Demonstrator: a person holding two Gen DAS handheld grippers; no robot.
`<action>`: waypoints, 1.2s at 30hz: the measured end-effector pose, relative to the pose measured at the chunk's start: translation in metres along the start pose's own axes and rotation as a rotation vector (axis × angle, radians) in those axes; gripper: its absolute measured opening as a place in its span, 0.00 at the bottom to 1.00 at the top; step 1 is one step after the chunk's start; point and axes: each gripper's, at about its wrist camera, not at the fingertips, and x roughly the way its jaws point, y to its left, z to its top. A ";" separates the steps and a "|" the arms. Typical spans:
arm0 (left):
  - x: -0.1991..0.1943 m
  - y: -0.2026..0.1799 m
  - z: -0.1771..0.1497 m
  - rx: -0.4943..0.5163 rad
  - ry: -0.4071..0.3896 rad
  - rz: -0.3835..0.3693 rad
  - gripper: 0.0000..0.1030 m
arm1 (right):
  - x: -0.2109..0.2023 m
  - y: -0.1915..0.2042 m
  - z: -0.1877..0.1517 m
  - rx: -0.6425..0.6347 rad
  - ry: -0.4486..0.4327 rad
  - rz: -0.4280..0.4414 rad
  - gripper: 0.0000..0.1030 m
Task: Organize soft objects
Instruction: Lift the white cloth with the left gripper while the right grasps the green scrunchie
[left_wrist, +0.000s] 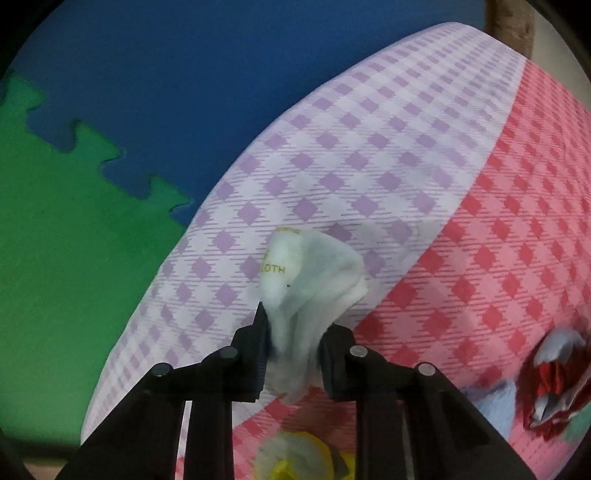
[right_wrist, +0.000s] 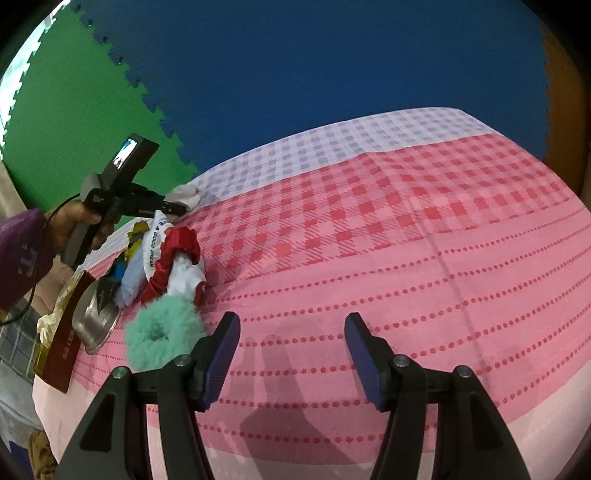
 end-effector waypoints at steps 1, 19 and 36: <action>-0.001 -0.003 0.000 -0.008 -0.002 0.019 0.20 | 0.000 -0.001 0.000 0.003 0.000 0.003 0.59; -0.188 -0.079 -0.141 -0.608 -0.321 -0.089 0.22 | -0.009 0.021 -0.010 -0.131 0.018 0.141 0.59; -0.245 -0.126 -0.325 -0.947 -0.269 -0.093 0.23 | 0.014 0.121 -0.018 -0.404 0.068 0.166 0.59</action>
